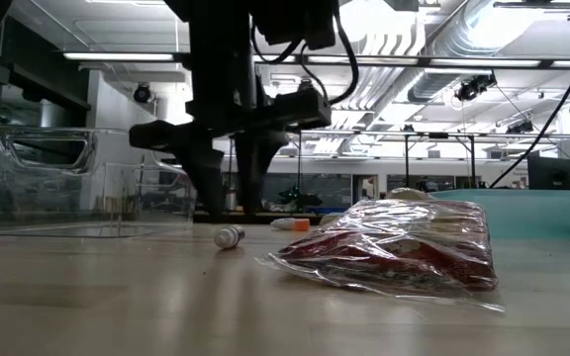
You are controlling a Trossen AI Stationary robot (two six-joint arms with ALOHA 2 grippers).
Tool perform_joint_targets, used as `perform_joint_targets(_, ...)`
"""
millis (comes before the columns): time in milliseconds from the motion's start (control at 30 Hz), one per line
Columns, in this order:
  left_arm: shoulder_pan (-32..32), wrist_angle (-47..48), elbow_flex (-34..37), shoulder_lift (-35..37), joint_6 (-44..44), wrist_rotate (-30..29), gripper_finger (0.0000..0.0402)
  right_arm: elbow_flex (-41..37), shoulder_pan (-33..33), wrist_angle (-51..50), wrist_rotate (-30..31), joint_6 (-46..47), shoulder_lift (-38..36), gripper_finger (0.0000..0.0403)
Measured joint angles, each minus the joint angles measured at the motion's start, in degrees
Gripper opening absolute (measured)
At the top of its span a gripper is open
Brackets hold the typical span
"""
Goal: Pick & Place Food Item
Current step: Put the red food coloring bottle into the red bin
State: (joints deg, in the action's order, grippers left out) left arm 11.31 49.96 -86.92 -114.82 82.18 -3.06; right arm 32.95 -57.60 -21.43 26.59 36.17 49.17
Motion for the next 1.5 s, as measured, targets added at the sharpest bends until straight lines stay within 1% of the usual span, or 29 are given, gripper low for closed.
perform_joint_targets(400,0.0,-0.24,0.1,-1.85,0.21,0.05,0.014,0.0,0.0,0.04,0.01,0.0,0.0,0.0119)
perform_joint_targets(567,0.0,-1.62,0.02,-3.0,0.21,1.72,0.014,0.0,0.0,0.31,0.0,0.0,0.0,0.0119)
perform_joint_targets(800,-0.33,-1.5,-0.01,-3.11,0.19,2.22,0.0139,0.0,0.0,0.72,0.0,0.02,0.0,0.0119)
perform_joint_targets(933,-0.33,-1.31,0.01,-3.11,-0.45,2.06,0.0127,0.0,0.0,0.69,0.0,0.01,0.0,0.0119)
perform_joint_targets(1200,-0.33,-1.11,0.04,-3.11,-0.32,1.98,0.0074,0.0,0.0,0.7,0.0,0.0,0.0,0.0119)
perform_joint_targets(1500,-0.33,-1.12,0.04,-3.11,-0.34,1.94,0.0071,0.0,0.0,0.7,0.01,0.01,0.0,0.0119)
